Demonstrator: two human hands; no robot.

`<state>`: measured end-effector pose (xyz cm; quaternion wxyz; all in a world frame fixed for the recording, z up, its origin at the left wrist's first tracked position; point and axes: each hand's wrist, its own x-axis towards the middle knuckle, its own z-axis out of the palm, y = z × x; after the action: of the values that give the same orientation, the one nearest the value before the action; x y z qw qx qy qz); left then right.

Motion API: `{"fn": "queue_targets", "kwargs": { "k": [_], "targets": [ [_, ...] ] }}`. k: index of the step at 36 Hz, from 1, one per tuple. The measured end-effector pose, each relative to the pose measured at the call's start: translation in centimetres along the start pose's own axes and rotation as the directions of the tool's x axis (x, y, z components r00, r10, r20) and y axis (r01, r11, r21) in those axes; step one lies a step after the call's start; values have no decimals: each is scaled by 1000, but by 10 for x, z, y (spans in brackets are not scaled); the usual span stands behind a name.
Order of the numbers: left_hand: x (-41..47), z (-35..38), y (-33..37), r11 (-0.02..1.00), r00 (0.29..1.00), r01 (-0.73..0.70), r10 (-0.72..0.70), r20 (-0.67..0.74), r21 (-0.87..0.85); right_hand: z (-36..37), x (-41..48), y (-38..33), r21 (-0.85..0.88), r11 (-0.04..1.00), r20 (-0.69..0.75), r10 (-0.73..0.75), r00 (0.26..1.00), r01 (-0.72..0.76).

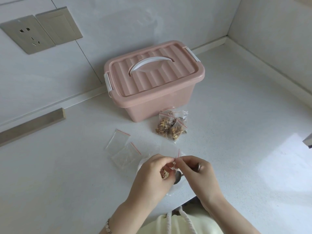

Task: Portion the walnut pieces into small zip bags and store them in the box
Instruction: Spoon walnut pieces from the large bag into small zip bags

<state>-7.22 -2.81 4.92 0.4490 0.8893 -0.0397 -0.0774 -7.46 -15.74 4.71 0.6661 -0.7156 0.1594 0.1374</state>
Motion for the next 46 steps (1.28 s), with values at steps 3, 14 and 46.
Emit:
{"fn": "queue_targets", "kwargs": {
  "k": [3,14,46],
  "targets": [
    [0,0,-1,999,1000,-15,16,-20,38,1,-1,2,-25,1000,14,-7,1000,7],
    [2,-2,-7,998,995,-53,56,-87,35,2,-2,1,-41,999,23,-25,999,26],
    [9,-31,-5,998,998,-39,37,42,51,-1,3,1,-348,928,-85,-170,982,131]
  ]
}}
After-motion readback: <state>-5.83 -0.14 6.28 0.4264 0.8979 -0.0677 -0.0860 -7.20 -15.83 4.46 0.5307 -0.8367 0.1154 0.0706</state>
